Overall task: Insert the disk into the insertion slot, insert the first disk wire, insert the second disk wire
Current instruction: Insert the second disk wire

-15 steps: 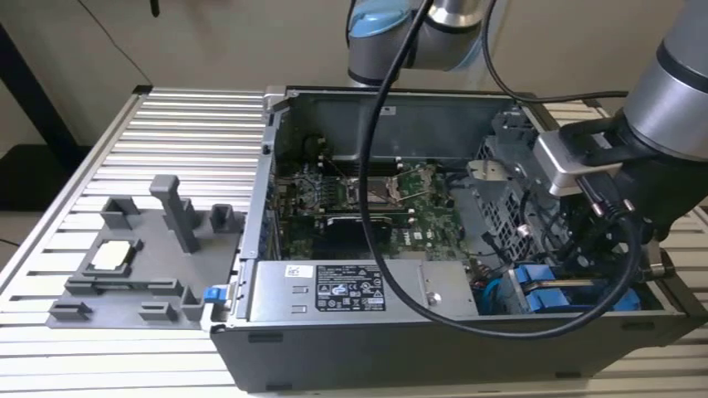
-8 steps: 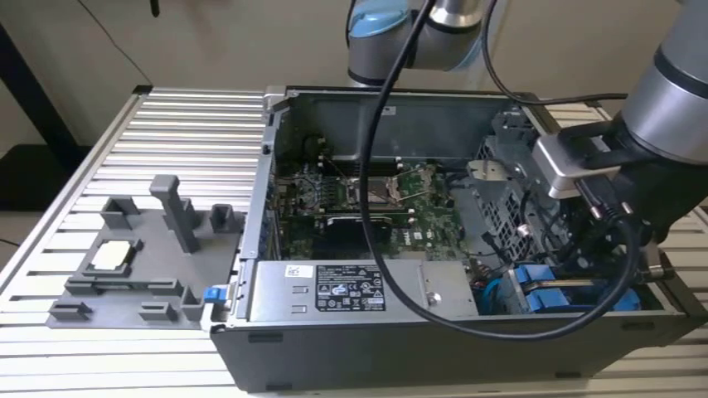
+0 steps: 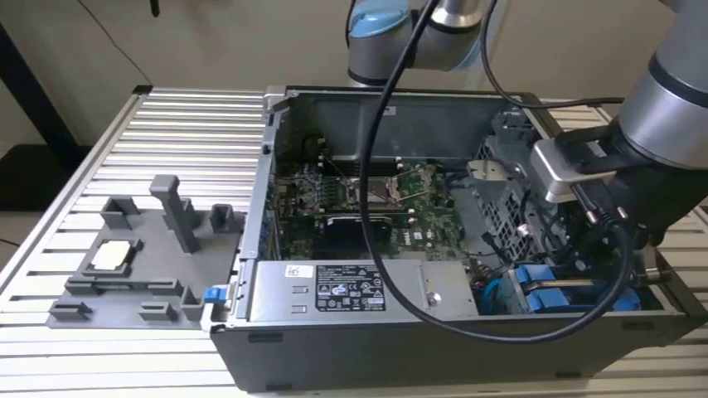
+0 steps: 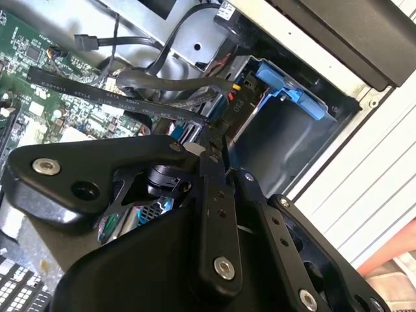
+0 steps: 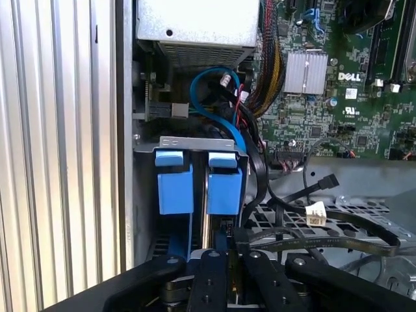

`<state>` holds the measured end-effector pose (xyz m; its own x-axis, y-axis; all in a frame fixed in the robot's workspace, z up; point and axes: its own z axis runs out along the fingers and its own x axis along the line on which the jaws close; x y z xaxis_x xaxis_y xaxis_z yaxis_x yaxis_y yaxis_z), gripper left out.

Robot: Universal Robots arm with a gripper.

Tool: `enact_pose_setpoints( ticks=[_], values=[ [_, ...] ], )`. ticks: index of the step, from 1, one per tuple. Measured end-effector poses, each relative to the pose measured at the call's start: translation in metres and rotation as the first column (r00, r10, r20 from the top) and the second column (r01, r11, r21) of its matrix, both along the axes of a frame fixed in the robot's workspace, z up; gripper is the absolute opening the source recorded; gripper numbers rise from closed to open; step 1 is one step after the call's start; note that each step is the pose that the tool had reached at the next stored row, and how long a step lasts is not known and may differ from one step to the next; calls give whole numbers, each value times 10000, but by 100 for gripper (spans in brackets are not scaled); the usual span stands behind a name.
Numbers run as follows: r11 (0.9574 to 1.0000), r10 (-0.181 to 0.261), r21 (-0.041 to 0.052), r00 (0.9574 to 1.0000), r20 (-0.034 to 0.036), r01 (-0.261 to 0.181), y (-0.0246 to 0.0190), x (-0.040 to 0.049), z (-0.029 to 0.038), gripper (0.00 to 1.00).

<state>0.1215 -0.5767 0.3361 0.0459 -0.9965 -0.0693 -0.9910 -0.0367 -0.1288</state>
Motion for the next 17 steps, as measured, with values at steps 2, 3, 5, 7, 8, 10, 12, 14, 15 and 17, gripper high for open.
enact_pose_setpoints(
  ticks=[2, 3, 5, 7, 8, 10, 12, 14, 15, 17],
  values=[
    [10000, 0, 7, 10000, -10, 0, -2, 0, -4, 17],
    [10000, 0, 7, 10000, -24, 0, -3, 0, 4, 23],
    [10000, 1, 7, 10000, -85, -1, -4, 1, 51, 30],
    [10000, 0, 5, 9999, -136, 0, -5, 1, 118, 30],
    [10000, 0, 5, 9999, -150, 0, -5, 1, 154, 30],
    [10000, 0, 4, 9999, -162, 1, -5, 1, 245, 30],
    [10000, 0, 4, 9999, -166, 0, -5, 1, 335, 30],
    [10000, 0, 7, 9999, -166, 0, -5, 1, 386, 30],
    [10000, 0, 7, 9999, -166, 0, -5, 1, 389, 30],
    [10000, 0, 8, 9999, -167, 0, -5, 1, 390, 30]
  ],
)
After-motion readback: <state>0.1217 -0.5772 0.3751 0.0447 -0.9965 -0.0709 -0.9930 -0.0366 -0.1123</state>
